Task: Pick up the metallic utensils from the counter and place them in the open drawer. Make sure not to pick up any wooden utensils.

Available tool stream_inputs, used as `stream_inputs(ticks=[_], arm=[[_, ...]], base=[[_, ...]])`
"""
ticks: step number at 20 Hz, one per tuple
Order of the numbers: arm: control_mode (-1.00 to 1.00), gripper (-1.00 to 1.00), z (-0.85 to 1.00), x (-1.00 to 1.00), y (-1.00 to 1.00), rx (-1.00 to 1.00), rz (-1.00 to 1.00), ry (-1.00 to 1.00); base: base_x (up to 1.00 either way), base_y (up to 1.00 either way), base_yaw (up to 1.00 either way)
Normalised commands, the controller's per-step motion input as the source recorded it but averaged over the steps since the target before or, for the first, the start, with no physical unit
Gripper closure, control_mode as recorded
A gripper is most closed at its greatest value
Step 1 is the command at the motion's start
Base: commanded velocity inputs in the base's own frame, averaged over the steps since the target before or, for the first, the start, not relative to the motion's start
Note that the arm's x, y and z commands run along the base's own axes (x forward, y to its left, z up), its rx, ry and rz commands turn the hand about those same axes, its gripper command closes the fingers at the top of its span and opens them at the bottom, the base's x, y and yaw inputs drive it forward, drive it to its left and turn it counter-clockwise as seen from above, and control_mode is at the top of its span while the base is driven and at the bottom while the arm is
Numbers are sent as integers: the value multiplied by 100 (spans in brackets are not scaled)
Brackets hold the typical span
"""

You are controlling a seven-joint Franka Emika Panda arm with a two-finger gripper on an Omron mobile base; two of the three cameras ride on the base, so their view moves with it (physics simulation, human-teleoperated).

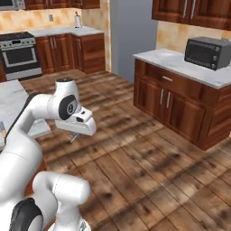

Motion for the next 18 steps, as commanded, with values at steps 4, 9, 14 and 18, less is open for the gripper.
stream_inputs(ticks=[4, 9, 14, 18], arm=[[100, 100, 0, 0, 0, 0, 0, 0], [100, 100, 0, 0, 0, 0, 0, 0], [100, 100, 0, 0, 0, 0, 0, 0], [100, 100, 0, 0, 0, 0, 0, 0]], base=[[100, -100, 24], [96, -100, 31], [100, -93, 48], [100, -94, 50]])
